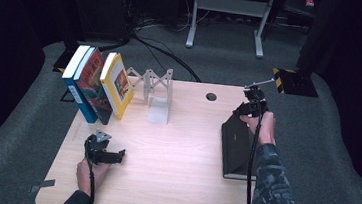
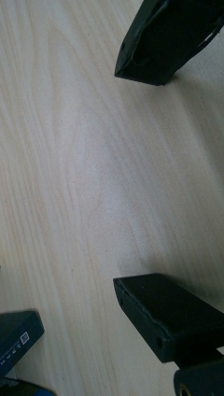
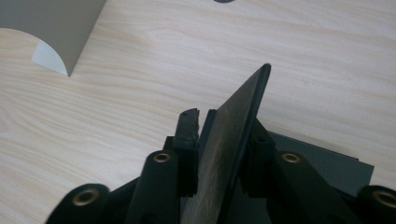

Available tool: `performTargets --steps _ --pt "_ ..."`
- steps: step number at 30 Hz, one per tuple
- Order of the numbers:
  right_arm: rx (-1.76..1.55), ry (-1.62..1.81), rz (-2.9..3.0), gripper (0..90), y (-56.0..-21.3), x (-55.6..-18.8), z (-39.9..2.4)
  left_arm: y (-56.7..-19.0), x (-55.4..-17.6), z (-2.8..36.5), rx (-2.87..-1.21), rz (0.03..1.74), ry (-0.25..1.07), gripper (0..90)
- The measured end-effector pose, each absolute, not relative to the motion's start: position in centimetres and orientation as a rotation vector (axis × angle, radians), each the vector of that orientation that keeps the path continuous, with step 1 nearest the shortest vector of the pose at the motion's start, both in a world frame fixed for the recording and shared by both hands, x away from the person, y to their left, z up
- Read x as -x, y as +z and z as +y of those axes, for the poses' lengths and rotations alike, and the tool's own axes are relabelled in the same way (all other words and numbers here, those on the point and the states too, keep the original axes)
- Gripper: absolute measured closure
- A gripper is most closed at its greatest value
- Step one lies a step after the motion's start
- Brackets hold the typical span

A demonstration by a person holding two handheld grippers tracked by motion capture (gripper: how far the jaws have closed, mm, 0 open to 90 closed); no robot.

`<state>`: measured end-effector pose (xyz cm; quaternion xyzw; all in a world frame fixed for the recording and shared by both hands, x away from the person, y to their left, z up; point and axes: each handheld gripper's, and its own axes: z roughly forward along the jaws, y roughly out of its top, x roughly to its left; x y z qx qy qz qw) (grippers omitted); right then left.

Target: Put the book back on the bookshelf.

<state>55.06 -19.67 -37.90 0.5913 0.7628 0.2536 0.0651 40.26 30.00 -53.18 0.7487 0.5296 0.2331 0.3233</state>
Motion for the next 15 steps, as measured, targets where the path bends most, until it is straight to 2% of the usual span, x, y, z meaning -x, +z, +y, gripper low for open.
performTargets --steps 1,6,15 --pt "-1.796 0.738 2.289 82.8 -37.9 -55.1 -19.7 -53.2 -40.3 30.0 -1.965 1.389 0.612 2.1" --pt "-1.853 0.798 2.282 86.4 -38.1 -55.2 -19.9 -53.2 -40.3 30.0 -1.968 1.385 0.612 2.3" --pt "-1.763 0.771 2.191 87.0 -37.1 -55.1 -18.5 -53.2 -40.3 30.0 -1.963 1.381 0.614 2.8"
